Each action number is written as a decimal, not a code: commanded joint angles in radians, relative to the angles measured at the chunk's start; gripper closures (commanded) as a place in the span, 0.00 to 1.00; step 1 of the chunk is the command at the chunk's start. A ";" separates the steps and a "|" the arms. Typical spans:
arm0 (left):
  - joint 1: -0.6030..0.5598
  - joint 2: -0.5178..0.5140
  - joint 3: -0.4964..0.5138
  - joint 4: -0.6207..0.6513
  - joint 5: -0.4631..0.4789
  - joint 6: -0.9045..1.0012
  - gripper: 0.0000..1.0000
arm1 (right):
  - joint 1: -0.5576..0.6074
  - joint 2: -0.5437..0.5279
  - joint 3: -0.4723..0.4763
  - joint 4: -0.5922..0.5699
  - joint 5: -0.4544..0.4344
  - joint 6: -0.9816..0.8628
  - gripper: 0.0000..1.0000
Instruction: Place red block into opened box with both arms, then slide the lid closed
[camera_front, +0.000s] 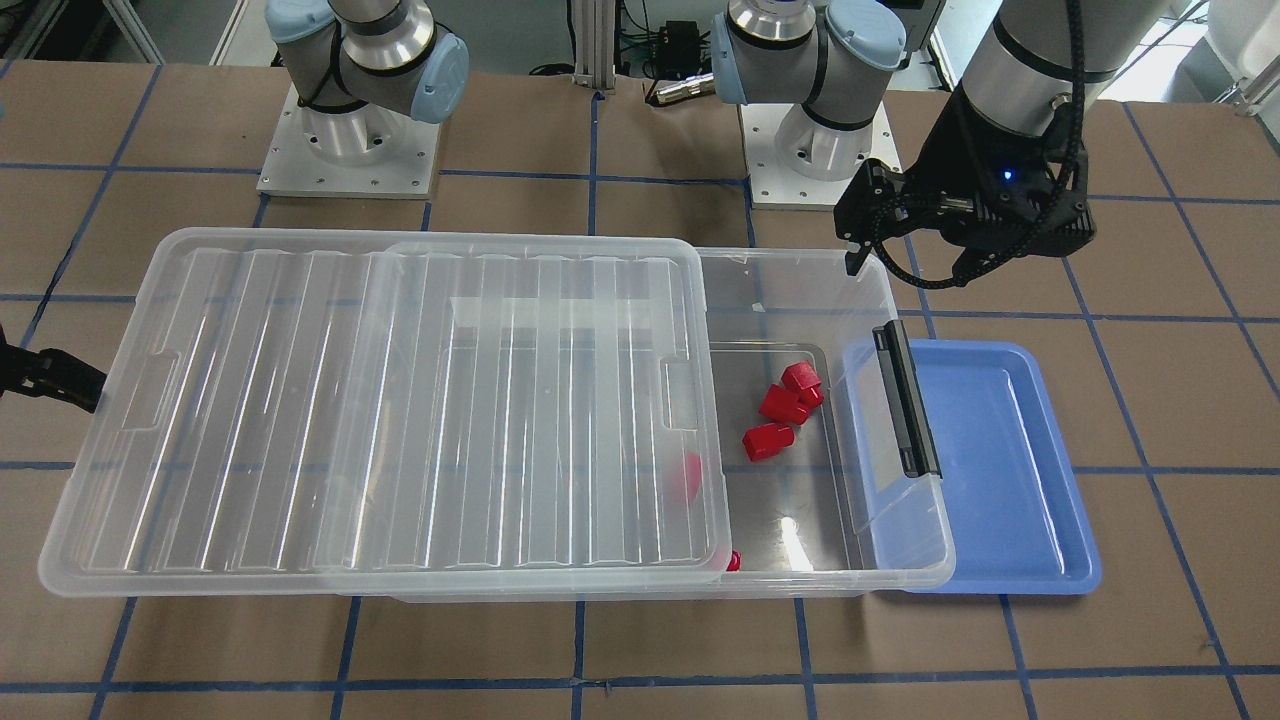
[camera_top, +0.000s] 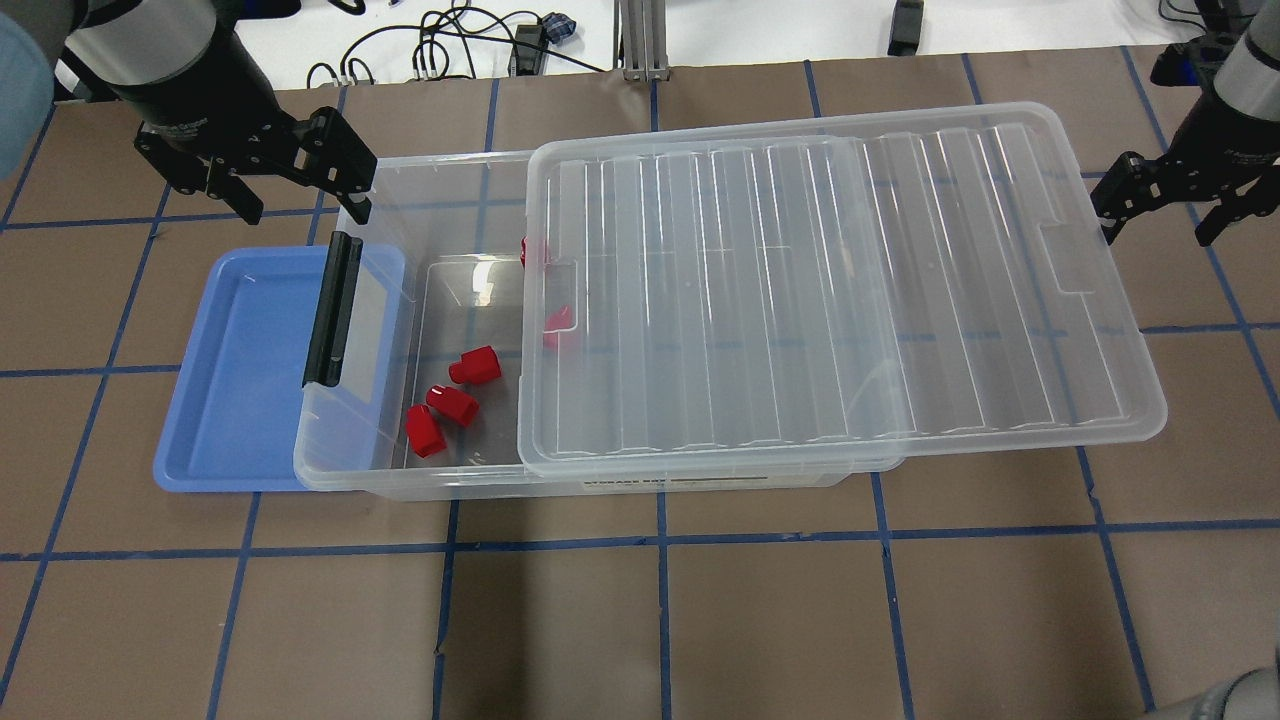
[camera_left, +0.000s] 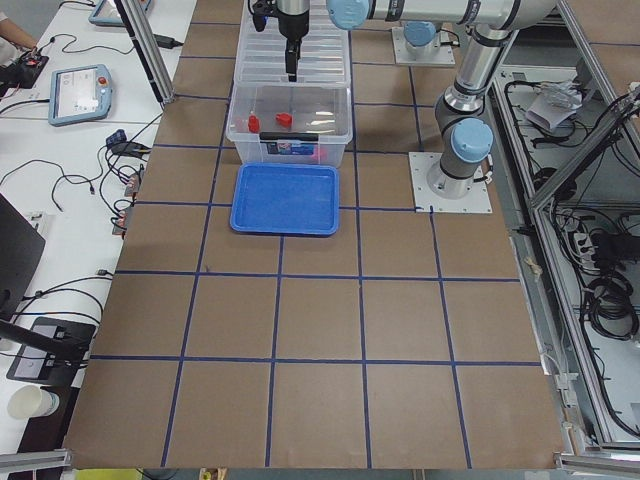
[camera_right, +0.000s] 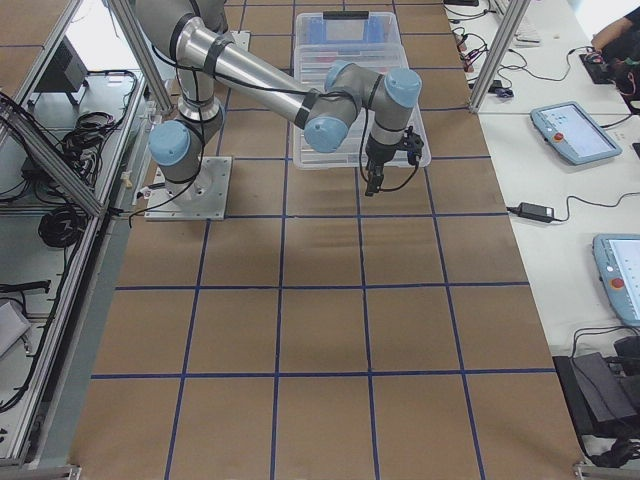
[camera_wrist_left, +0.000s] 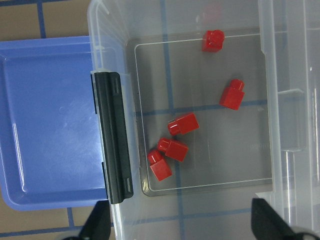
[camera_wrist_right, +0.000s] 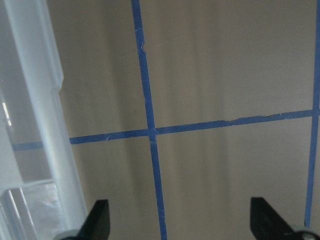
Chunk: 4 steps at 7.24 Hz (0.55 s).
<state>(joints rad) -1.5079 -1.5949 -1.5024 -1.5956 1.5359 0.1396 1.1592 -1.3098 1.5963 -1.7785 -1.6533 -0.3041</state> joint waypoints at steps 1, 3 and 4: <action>0.000 0.006 -0.008 0.000 -0.002 0.000 0.00 | 0.035 -0.011 0.007 0.013 0.004 0.060 0.00; 0.000 0.009 -0.012 0.002 -0.002 0.002 0.00 | 0.082 -0.019 0.008 0.013 0.004 0.135 0.00; 0.001 -0.003 -0.007 0.005 0.000 0.000 0.00 | 0.117 -0.020 0.008 0.016 0.007 0.192 0.00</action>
<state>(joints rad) -1.5077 -1.5896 -1.5117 -1.5935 1.5351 0.1406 1.2391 -1.3260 1.6038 -1.7651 -1.6482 -0.1713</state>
